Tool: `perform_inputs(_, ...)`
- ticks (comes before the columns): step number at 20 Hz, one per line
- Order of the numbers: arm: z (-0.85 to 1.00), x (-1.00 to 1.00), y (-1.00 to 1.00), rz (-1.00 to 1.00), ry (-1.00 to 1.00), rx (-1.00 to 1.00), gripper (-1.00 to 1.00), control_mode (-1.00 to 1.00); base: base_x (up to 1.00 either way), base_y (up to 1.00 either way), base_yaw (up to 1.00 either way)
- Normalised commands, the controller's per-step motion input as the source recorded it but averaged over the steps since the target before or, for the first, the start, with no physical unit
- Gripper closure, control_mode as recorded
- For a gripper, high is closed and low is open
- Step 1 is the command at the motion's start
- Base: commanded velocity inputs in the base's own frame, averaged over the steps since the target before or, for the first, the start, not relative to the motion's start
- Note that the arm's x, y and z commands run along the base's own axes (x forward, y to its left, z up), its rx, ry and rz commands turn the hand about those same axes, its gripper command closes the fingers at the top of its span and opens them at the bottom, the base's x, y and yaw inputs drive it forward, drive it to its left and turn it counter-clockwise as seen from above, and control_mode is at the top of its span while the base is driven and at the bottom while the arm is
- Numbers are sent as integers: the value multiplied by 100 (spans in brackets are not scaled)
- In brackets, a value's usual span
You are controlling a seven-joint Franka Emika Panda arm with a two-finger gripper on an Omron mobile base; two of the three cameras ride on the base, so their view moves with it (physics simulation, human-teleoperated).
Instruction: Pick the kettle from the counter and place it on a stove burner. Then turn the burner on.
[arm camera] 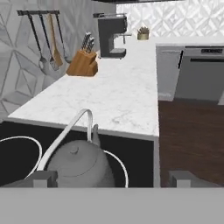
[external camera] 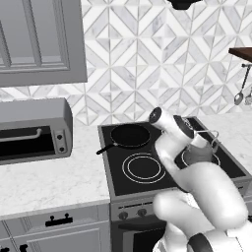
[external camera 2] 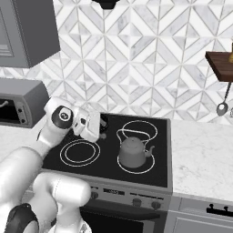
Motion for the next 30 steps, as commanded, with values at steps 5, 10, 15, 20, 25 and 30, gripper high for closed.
perform_inputs(5, 0, -68, 72, 37, 2, -4, -100, -100, 0, 0, 0)
perform_inputs(10, -5, -9, 3, 12, 0, 17, -100, -100, 0, 0, 0)
perform_inputs(15, 4, 0, -43, 7, 9, 38, -100, -100, 0, 0, 0)
perform_inputs(20, 6, 4, -28, 5, 10, 22, -100, -100, 0, 0, 0)
perform_inputs(25, 0, 0, 0, 0, 0, 0, -100, -100, 0, 0, 0)
perform_inputs(30, 0, 0, -5, 0, 0, 0, -100, -100, 0, 0, 0)
